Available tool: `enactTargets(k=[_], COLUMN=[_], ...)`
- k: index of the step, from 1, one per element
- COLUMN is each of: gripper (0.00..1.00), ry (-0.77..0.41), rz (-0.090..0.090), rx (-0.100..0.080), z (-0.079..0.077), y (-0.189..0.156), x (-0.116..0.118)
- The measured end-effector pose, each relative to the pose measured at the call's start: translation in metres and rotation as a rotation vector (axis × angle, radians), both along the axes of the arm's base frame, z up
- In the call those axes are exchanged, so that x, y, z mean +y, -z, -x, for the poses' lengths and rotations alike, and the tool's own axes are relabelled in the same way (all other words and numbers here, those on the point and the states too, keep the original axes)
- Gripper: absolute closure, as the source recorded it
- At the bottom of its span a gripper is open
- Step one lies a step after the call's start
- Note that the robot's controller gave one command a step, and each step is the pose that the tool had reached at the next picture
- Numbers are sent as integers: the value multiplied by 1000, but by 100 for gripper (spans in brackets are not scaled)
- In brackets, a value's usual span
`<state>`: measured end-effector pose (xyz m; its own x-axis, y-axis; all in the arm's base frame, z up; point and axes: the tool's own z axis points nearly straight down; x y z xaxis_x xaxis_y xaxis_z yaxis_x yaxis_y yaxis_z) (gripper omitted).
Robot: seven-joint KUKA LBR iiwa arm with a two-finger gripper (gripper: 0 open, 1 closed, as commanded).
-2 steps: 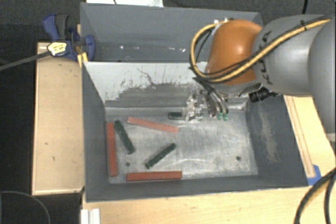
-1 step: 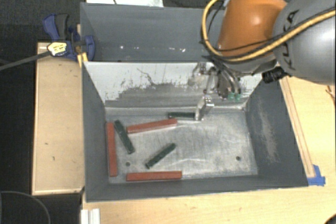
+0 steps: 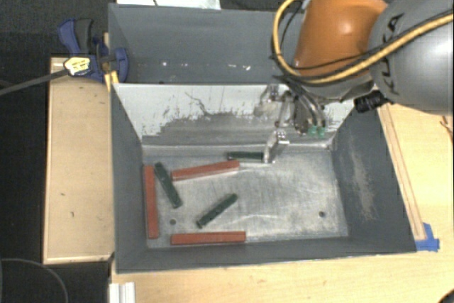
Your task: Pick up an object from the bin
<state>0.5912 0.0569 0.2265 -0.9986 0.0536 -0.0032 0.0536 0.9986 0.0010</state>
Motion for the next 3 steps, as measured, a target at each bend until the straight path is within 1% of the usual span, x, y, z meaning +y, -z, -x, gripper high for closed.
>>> enactTargets(k=[1,2,3], gripper=[0,100,100], ry=[61,76,76], rz=[-1,-4,-4], rx=[-3,-7,-7], z=[55,1,1], y=[62,151,151], x=[1,57,57])
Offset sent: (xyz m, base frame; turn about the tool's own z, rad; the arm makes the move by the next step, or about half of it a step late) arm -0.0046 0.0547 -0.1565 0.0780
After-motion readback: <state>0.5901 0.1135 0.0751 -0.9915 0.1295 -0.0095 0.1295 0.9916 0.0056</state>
